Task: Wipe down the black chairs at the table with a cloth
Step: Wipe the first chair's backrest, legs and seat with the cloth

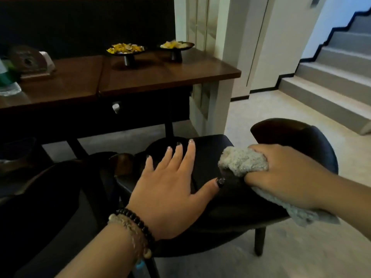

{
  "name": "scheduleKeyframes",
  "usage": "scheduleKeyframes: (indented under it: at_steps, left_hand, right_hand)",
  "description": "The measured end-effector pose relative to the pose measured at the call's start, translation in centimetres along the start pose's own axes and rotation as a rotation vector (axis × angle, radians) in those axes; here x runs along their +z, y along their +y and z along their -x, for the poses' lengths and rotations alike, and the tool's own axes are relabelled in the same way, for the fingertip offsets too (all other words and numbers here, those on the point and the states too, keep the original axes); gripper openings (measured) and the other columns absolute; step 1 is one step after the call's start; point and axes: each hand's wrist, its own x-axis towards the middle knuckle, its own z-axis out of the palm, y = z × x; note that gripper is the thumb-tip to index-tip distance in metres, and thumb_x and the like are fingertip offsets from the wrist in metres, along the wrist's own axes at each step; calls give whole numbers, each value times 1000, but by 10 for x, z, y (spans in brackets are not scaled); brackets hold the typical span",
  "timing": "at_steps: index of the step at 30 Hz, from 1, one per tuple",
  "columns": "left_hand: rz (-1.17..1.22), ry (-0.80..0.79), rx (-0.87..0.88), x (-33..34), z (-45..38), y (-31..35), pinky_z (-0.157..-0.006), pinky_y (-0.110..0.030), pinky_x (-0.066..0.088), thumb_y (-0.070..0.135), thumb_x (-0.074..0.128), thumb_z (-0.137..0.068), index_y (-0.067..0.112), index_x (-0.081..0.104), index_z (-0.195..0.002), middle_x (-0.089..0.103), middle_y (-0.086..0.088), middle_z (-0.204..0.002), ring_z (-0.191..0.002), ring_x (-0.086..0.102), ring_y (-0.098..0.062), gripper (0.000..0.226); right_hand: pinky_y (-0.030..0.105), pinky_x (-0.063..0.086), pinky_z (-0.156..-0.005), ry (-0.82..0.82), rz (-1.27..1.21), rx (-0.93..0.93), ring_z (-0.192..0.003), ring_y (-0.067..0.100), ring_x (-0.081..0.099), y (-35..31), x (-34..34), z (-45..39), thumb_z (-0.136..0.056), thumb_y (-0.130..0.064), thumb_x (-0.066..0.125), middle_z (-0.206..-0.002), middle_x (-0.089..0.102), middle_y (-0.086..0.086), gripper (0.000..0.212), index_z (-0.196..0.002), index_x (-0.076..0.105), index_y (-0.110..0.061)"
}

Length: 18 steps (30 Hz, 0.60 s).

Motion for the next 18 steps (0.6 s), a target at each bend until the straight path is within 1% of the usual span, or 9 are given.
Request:
scheduleKeyframes:
  at_steps: [1, 3, 5, 7, 9, 11, 15, 18]
  left_hand:
    - [22, -24, -24, 0, -2, 1, -115, -36, -13, 86, -12, -65, 38, -30, -143, -17, 16, -158, -145, -16, -5, 93]
    - [97, -90, -99, -1, -9, 2, -115, -36, -11, 80, -8, -69, 32, -20, -149, -8, 12, -160, -146, -9, -6, 94]
    - [157, -130, -197, 0, -16, 3, -117, -38, -8, 73, -2, -78, 26, -9, -153, 1, 7, -162, -148, -1, -7, 89]
    - [159, -136, -270, 1, -19, 5, -118, -40, -5, 67, 5, -88, 22, -4, -154, 6, 4, -162, -148, 3, -10, 80]
    - [137, -144, -308, 2, -19, 9, -119, -42, -5, 65, 9, -91, 21, -3, -154, 7, 2, -162, -149, 3, -12, 78]
    - [116, -151, -332, 0, -17, 12, -119, -43, -5, 64, 11, -90, 21, -2, -154, 7, 0, -162, -149, 3, -14, 79]
    - [112, -186, -363, -5, -17, 15, -118, -44, -5, 62, 15, -88, 21, 2, -154, 9, -2, -162, -149, 3, -17, 80]
    - [123, -200, -370, -12, -18, 17, -118, -44, -5, 60, 19, -88, 21, 6, -155, 8, -4, -162, -149, 2, -19, 79]
  right_hand:
    - [27, 47, -66, 9, 23, 8, -78, 3, 57, 0, 0, 1, -78, -57, 58, -84, 60, -17, 26, -97, 51, -40]
    - [23, 43, -60, 27, 44, 34, -77, 2, 56, -2, 1, 4, -80, -58, 56, -85, 59, -18, 27, -102, 49, -42]
    - [22, 44, -58, 65, 19, 56, -76, 3, 56, -4, 2, 8, -81, -57, 55, -86, 60, -19, 30, -107, 48, -42]
    - [30, 52, -59, 99, -16, 82, -75, 6, 58, -8, 0, 12, -81, -56, 55, -85, 61, -17, 32, -107, 50, -38]
    - [37, 55, -60, 108, -44, 109, -72, 9, 60, -11, -3, 16, -81, -51, 59, -80, 61, -16, 30, -105, 53, -34]
    - [38, 55, -59, 90, -77, 135, -71, 10, 60, -15, -7, 17, -82, -46, 65, -79, 61, -18, 28, -104, 55, -33]
    - [30, 54, -58, 34, -101, 175, -77, 9, 63, -20, -12, 16, -84, -44, 67, -86, 65, -13, 33, -111, 59, -28]
    - [22, 45, -55, -2, -68, 188, -76, 11, 62, -20, -16, 14, -84, -43, 67, -86, 65, -10, 33, -111, 60, -25]
